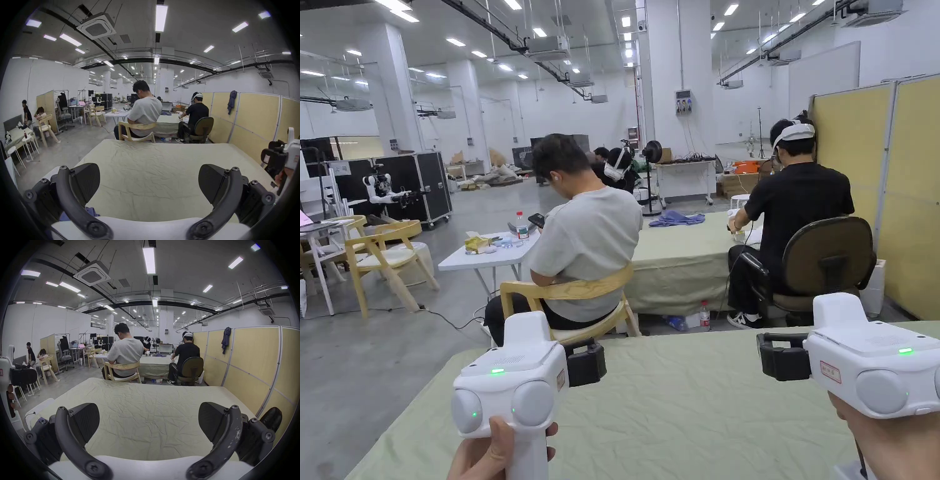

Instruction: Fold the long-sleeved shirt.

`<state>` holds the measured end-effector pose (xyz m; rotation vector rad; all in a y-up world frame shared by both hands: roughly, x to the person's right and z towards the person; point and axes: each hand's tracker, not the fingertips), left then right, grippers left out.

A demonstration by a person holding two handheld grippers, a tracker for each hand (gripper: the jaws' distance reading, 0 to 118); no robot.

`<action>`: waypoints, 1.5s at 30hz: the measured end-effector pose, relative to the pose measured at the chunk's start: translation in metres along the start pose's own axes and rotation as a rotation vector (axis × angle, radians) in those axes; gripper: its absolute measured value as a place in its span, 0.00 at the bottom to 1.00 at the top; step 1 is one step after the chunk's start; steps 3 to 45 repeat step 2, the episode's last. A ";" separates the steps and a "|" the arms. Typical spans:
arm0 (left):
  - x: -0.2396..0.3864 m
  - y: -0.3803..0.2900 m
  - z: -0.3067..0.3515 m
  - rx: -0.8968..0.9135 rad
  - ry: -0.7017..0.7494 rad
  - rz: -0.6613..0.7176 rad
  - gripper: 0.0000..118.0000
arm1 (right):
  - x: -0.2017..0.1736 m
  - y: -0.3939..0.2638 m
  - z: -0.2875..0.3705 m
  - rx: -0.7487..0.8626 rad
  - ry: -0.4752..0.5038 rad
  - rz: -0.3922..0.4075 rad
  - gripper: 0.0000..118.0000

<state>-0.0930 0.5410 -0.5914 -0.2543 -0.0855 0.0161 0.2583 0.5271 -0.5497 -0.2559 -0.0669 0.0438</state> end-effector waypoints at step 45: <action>0.000 0.001 -0.001 -0.010 -0.004 0.004 1.00 | 0.000 0.000 0.001 0.001 -0.002 0.000 1.00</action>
